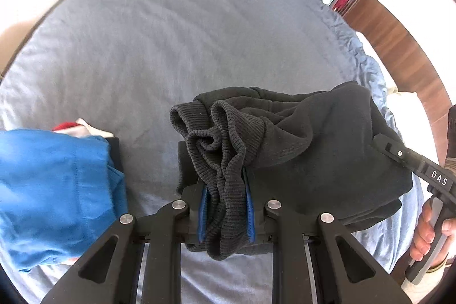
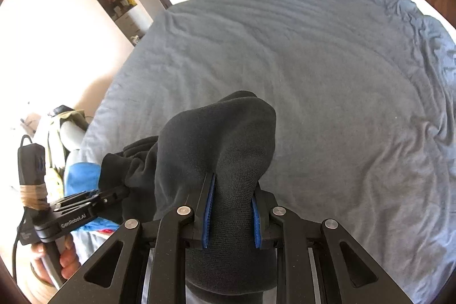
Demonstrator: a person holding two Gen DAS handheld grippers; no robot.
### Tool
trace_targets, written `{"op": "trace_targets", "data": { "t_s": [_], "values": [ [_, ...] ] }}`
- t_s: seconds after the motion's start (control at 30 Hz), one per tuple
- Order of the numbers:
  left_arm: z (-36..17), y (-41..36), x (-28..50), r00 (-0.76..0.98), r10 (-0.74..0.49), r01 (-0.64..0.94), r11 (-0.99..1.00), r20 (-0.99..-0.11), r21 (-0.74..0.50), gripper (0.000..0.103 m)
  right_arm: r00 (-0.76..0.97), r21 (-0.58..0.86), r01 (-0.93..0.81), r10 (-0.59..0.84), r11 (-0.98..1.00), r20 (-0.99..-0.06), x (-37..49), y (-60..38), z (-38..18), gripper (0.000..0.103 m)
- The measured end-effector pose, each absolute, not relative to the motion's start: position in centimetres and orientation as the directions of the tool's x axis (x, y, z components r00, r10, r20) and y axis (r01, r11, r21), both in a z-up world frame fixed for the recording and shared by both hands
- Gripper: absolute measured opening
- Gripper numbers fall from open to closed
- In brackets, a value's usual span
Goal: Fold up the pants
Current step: 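Lift the folded black sweatpants with both tools and carry them toward the garment stack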
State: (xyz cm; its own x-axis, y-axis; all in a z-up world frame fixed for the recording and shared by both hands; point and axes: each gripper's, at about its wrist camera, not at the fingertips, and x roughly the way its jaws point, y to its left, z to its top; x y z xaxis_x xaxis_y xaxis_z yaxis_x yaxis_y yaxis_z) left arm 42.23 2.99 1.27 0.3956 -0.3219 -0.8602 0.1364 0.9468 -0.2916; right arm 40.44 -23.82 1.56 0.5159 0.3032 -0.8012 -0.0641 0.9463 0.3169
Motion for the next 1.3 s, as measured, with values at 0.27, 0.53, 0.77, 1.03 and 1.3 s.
{"op": "trace_targets", "data": {
  "t_s": [0.27, 0.53, 0.77, 1.03, 1.3],
  "values": [
    [8.0, 6.3, 39.3, 0.507, -0.302, 0.13, 0.953, -0.807, -0.274, 0.021, 0.581, 0.308, -0.123, 0.32, 0.943, -0.748, 37.3, -21.9, 7.5, 0.023],
    [13.0, 12.4, 36.5, 0.599, -0.227, 0.08, 0.971, -0.768, -0.225, 0.021, 0.61, 0.315, -0.214, 0.378, 0.925, -0.696, 36.2, -16.2, 11.5, 0.023],
    [15.6, 19.5, 33.7, 0.65, -0.139, -0.007, 0.982, -0.748, -0.188, 0.021, 0.593, 0.334, -0.3, 0.449, 0.893, -0.668, 36.5, -10.1, 12.9, 0.023],
    [14.5, 26.3, 31.7, 0.649, -0.076, -0.101, 0.978, -0.757, -0.185, 0.021, 0.537, 0.334, -0.386, 0.504, 0.86, -0.677, 37.1, -2.9, 11.9, 0.023],
    [9.8, 29.7, 32.1, 0.594, -0.054, -0.143, 0.975, -0.803, -0.171, 0.021, 0.468, 0.328, -0.42, 0.512, 0.846, -0.72, 38.6, 1.2, 7.5, 0.023]
  ]
}}
